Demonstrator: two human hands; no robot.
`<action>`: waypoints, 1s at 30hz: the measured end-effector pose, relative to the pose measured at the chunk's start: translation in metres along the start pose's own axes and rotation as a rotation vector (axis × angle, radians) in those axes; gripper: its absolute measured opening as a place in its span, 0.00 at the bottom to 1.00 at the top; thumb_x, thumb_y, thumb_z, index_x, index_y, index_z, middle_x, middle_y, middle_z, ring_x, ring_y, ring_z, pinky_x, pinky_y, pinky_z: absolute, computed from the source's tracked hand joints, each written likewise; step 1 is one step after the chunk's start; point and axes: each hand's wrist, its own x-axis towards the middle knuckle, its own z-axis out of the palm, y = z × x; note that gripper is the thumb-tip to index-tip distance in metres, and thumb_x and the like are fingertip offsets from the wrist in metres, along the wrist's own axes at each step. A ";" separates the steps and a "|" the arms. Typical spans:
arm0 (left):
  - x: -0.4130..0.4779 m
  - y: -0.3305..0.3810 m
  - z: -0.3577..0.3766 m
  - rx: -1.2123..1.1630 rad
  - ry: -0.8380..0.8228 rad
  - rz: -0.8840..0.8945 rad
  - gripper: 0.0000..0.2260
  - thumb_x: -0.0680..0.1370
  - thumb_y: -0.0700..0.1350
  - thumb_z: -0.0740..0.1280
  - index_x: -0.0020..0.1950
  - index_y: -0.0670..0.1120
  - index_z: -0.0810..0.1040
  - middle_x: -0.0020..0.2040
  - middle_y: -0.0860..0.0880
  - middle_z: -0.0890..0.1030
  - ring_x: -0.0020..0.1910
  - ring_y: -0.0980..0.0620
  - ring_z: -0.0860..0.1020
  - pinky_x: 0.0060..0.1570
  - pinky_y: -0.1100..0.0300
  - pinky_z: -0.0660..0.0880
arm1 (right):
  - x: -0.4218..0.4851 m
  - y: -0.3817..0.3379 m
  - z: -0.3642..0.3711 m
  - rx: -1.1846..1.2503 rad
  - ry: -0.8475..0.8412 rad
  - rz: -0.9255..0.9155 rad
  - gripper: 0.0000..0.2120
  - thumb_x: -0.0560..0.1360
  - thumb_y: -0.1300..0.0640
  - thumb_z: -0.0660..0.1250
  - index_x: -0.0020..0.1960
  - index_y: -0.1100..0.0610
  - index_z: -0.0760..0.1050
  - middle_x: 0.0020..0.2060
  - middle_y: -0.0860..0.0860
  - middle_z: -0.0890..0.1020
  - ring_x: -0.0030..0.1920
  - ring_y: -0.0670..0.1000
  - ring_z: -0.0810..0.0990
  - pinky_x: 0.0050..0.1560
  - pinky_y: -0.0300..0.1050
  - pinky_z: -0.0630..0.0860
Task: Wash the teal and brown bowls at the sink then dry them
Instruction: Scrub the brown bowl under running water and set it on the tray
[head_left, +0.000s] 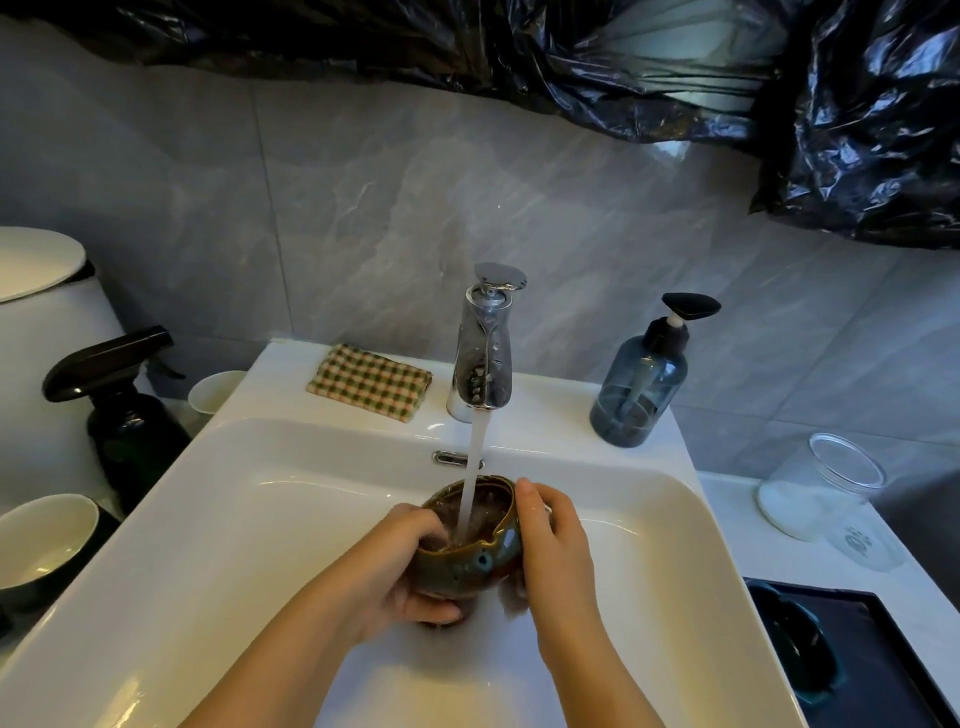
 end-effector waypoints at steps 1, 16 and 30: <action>-0.002 0.003 -0.001 -0.028 -0.006 0.001 0.11 0.74 0.40 0.61 0.55 0.42 0.71 0.50 0.37 0.79 0.41 0.40 0.81 0.33 0.52 0.81 | 0.001 0.001 -0.002 -0.043 0.006 0.007 0.16 0.75 0.41 0.59 0.56 0.50 0.73 0.48 0.51 0.81 0.47 0.50 0.81 0.50 0.48 0.80; -0.010 -0.006 0.020 0.516 0.110 0.714 0.19 0.75 0.35 0.66 0.51 0.62 0.72 0.54 0.55 0.76 0.53 0.58 0.75 0.49 0.70 0.73 | 0.015 0.009 -0.017 -0.061 0.201 0.058 0.11 0.74 0.51 0.65 0.38 0.55 0.71 0.33 0.56 0.77 0.35 0.54 0.74 0.42 0.52 0.76; -0.004 0.006 0.005 -0.157 0.241 0.192 0.02 0.76 0.39 0.63 0.47 0.45 0.74 0.45 0.41 0.79 0.45 0.41 0.77 0.41 0.54 0.74 | 0.000 -0.009 -0.016 -0.240 0.042 -0.178 0.08 0.73 0.62 0.65 0.48 0.50 0.72 0.35 0.54 0.80 0.34 0.51 0.79 0.27 0.34 0.76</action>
